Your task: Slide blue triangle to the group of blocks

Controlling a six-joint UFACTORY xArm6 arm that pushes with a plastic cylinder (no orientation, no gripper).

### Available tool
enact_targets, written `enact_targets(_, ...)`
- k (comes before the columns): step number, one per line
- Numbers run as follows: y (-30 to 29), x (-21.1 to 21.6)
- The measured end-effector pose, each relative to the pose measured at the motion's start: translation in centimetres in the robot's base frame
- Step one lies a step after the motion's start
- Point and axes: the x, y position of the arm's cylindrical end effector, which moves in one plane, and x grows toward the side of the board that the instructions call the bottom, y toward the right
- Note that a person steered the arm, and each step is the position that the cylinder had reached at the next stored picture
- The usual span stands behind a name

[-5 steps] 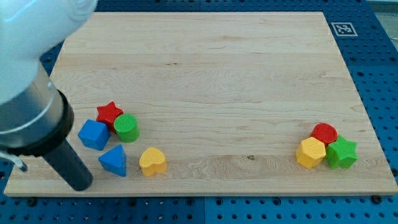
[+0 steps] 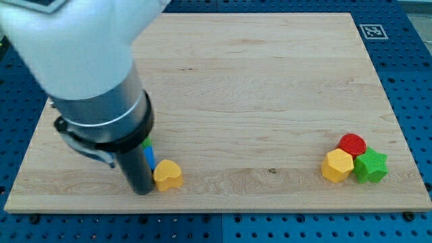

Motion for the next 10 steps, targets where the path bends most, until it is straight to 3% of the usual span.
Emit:
enact_targets(3,-0.2,-5.6)
enact_targets(6,0.2,-13.9)
enact_targets(10,11.5,-14.3)
